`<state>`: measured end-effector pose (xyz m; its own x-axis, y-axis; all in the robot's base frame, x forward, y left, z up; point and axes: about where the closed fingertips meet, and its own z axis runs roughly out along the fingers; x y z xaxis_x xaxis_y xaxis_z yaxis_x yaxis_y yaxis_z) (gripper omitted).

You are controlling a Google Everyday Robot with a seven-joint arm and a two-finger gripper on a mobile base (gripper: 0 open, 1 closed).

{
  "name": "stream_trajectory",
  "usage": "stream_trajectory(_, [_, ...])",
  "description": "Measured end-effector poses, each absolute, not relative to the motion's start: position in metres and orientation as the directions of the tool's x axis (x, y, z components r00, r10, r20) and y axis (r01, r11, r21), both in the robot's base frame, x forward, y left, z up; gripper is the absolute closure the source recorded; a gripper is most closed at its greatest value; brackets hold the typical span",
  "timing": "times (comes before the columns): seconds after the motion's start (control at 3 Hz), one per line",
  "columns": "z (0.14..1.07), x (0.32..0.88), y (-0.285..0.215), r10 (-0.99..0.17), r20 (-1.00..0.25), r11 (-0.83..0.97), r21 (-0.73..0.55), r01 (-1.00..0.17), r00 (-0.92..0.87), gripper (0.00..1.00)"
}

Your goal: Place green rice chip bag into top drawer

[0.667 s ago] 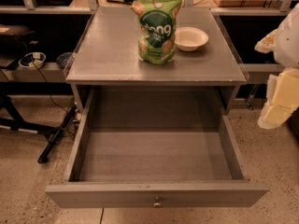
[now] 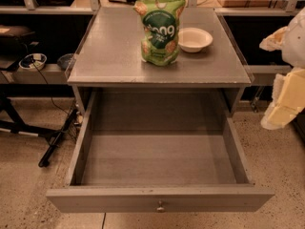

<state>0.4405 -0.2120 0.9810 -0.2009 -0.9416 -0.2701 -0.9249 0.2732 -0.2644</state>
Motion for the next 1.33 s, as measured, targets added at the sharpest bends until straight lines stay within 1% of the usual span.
stream_trajectory(0.33, [0.986, 0.448, -0.199, -0.913, -0.385, 0.248, -0.27, -0.931, -0.131, 0.0])
stream_trajectory(0.67, [0.988, 0.454, -0.191, -0.888, -0.453, 0.227, -0.271, -0.935, -0.084, 0.0])
stream_trajectory(1.0, [0.991, 0.471, -0.177, -0.853, -0.515, 0.27, -0.303, -0.914, -0.081, 0.0])
stream_trajectory(1.33, [0.993, 0.492, -0.171, -0.838, -0.528, 0.35, -0.326, -0.878, -0.138, 0.0])
